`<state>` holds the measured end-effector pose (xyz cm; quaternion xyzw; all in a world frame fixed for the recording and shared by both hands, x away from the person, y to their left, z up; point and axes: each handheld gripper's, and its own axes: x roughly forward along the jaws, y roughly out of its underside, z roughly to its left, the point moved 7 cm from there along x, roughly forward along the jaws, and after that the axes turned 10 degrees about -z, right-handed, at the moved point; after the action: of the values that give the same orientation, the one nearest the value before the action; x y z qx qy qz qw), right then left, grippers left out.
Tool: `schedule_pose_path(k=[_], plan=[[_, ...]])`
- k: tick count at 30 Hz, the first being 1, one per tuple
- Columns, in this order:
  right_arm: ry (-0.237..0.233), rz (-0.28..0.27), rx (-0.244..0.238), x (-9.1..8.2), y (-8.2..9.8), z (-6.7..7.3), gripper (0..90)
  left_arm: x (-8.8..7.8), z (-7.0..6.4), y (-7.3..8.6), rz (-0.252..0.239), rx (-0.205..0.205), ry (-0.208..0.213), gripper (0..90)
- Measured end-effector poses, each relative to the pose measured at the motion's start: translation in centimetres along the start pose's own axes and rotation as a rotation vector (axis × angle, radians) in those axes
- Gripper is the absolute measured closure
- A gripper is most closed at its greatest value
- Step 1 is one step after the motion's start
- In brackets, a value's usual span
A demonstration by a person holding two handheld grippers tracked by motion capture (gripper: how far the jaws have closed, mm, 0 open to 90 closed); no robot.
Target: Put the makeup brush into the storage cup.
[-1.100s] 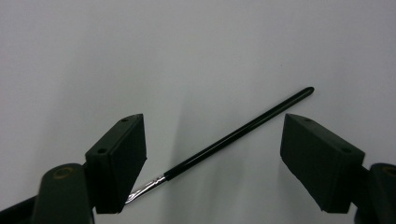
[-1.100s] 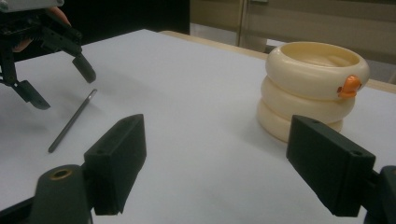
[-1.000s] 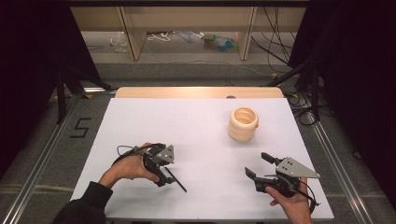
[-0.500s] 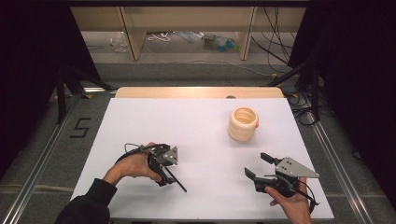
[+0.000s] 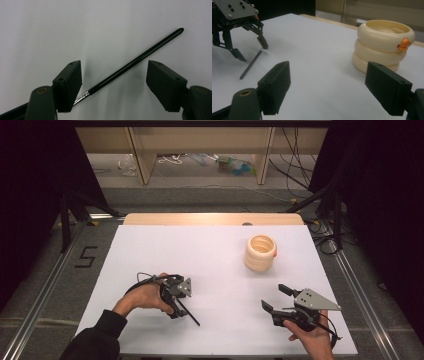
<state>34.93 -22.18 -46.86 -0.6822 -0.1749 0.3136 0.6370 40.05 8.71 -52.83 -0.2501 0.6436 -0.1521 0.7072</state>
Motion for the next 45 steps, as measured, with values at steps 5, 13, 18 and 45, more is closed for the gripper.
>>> schedule_pose_path(k=[5,13,18,45], plan=[[-0.004,0.002,0.001,0.01,-0.01,0.03,21.6,0.08,0.05,0.08,0.022,0.009,0.006,32.1],[-0.005,0.001,0.002,0.02,-0.04,0.05,21.8,0.15,0.15,0.33,0.082,0.047,0.021,35.9],[-0.006,-0.014,0.018,0.28,-0.01,0.10,21.9,0.26,0.49,0.51,0.080,0.003,0.037,34.8],[-0.004,0.009,0.003,0.15,0.15,0.04,22.9,-0.06,0.15,0.20,0.154,-0.046,0.030,62.4]])
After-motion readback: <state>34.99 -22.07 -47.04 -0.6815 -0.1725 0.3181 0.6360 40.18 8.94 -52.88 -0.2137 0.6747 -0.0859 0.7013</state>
